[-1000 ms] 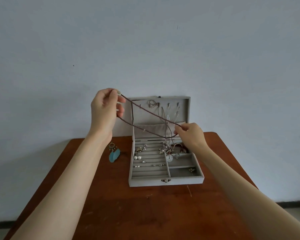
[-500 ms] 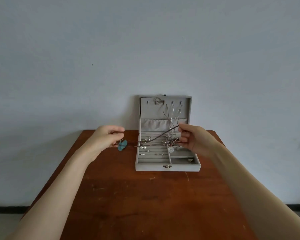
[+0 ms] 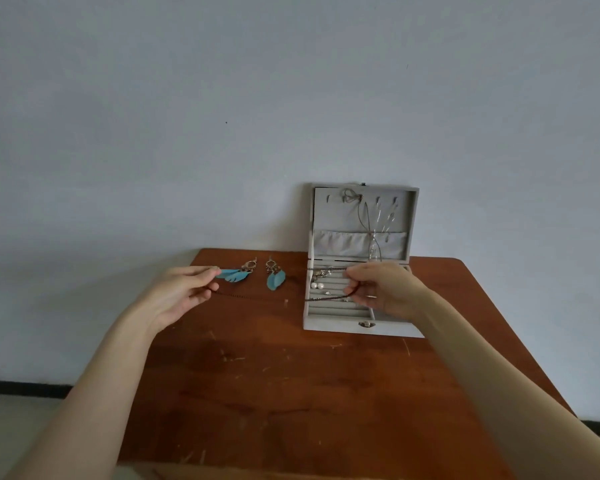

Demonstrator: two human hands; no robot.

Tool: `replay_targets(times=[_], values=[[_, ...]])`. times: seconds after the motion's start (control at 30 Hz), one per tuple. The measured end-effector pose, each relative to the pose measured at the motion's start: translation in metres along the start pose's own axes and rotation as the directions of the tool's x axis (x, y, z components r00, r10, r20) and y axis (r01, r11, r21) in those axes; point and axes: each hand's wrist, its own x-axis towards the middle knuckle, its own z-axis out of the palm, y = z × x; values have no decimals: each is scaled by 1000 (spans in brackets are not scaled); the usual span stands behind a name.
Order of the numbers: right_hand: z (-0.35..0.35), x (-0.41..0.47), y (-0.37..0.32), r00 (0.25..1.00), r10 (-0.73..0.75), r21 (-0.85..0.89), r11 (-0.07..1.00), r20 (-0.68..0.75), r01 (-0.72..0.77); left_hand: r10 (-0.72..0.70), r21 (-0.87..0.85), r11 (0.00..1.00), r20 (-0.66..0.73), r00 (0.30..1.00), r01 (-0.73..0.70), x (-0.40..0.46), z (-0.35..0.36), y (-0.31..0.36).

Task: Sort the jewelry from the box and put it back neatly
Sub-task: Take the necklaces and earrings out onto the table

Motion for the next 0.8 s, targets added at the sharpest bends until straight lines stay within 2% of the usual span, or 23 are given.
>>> replay_targets(times=[0.1, 0.27, 0.37, 0.43, 0.5, 0.6, 0.67, 0.73, 0.8], values=[[19, 10, 8, 998, -37, -92, 995, -45, 32, -20, -19, 1000, -102, 995, 18, 6, -15, -8], [50, 40, 18, 989, -71, -256, 966, -132, 35, -22, 63, 997, -261, 965, 40, 18, -44, -24], [66, 57, 21, 975, -155, -457, 887, -161, 65, 19, 59, 998, -282, 959, -2, 26, -53, -29], [73, 65, 25, 951, -288, -674, 725, -115, 138, 28, 92, 996, -287, 957, -2, 33, -56, -31], [77, 70, 28, 933, -359, -834, 522, -24, 180, 28, 146, 989, -297, 955, 16, 41, -59, -34], [80, 76, 30, 925, -372, -967, 194, 81, 163, 44, 219, 975, -312, 949, 27, 58, -63, -37], [79, 79, 31, 931, -345, -992, -1, 121, 128, 84, 300, 954, -308, 948, 13, 68, -64, -39], [78, 84, 33, 929, -342, -987, -120, 142, 107, 116, 394, 919, -314, 942, 19, 76, -64, -40], [78, 87, 36, 927, -341, -978, -184, 156, 97, 136, 493, 868, -348, 927, 57, 80, -65, -42]])
